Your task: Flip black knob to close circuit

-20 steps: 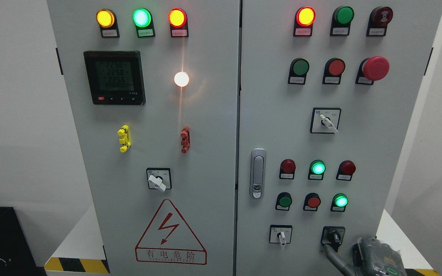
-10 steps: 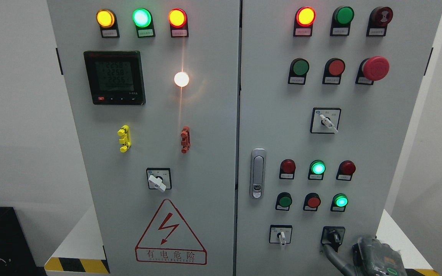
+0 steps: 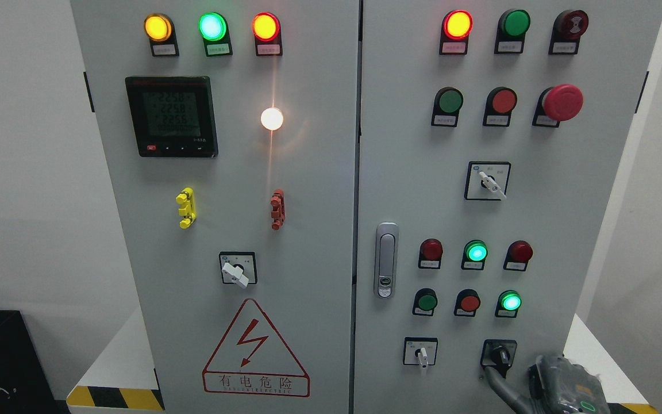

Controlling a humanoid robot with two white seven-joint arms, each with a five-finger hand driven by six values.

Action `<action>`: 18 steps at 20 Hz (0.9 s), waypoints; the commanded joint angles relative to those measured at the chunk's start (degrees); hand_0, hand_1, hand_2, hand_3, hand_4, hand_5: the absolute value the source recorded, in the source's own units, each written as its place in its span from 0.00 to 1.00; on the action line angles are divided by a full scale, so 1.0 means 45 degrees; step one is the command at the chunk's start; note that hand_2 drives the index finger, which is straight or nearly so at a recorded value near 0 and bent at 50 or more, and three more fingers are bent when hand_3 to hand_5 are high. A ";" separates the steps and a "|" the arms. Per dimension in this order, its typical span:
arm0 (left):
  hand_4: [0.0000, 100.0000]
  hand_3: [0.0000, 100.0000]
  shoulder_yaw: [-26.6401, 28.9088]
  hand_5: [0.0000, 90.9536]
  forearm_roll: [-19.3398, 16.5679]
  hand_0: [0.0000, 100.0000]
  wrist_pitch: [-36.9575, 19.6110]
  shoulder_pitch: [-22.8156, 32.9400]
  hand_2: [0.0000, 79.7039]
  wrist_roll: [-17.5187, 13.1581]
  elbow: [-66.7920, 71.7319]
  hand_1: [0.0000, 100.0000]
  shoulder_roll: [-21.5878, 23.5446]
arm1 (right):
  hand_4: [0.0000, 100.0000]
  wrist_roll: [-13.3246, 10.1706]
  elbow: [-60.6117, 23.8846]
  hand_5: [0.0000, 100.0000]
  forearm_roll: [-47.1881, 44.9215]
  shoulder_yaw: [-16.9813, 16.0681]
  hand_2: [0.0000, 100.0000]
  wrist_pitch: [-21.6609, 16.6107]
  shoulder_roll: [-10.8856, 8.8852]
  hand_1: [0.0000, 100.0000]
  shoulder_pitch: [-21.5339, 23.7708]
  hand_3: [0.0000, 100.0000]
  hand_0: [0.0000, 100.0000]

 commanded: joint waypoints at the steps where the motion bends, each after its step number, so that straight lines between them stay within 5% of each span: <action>1: 0.00 0.00 0.0000 0.00 0.0000 0.12 0.0000 0.0000 0.00 0.0009 0.0000 0.56 0.0000 | 0.92 -0.0005 0.0005 0.88 0.0000 -0.0711 0.89 -0.0007 -0.0023 0.00 -0.0003 1.00 0.00; 18: 0.00 0.00 0.0000 0.00 0.0000 0.12 0.0000 0.0000 0.00 0.0009 0.0000 0.56 0.0000 | 0.91 0.0015 -0.0034 0.88 -0.0039 -0.0985 0.89 -0.0066 -0.0023 0.00 -0.0003 1.00 0.00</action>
